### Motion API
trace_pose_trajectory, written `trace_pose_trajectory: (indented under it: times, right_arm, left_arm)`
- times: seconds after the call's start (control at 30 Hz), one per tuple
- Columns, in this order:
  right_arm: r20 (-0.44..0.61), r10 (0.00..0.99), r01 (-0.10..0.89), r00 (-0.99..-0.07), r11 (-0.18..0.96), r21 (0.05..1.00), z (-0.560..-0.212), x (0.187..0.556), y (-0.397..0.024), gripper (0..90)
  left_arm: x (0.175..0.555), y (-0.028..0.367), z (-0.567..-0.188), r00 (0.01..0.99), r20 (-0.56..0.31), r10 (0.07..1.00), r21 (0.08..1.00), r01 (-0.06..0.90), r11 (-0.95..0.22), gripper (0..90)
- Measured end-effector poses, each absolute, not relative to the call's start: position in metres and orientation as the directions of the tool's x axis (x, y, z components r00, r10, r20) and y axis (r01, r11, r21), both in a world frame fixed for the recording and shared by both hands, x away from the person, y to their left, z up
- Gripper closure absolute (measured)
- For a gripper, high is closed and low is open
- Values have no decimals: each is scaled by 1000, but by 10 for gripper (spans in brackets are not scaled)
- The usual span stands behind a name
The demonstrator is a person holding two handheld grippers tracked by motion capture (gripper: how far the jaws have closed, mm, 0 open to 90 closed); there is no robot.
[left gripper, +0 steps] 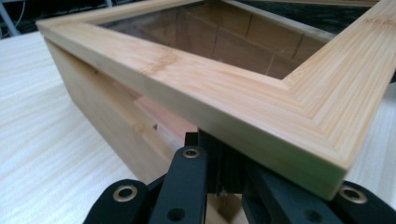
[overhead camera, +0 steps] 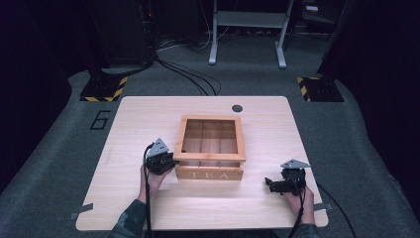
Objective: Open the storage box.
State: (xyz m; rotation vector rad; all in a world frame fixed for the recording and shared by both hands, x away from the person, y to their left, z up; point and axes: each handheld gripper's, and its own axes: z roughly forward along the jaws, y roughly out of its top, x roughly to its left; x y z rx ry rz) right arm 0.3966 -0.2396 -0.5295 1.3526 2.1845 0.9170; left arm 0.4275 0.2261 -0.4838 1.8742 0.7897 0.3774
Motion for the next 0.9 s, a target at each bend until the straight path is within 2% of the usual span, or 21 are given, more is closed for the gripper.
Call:
trace_pose_trajectory:
  times: [0.6,0.7,0.77,0.9]
  right_arm:
    - [-3,896,625,-444,313,715,-530,397,-240,0]
    - [-3,896,625,-443,311,716,-530,397,-239,0]
    - [-3,896,625,-444,312,715,-530,397,-240,0]
    - [-6,895,622,-447,315,716,-530,397,-240,0]
  left_arm:
    - [409,249,-480,700,-109,706,894,379,-238,878]
    - [405,250,-483,684,-72,726,870,399,-291,877]
    - [403,254,-490,683,-111,722,871,416,-260,867]
    - [395,260,-492,674,-108,731,869,421,-259,847]
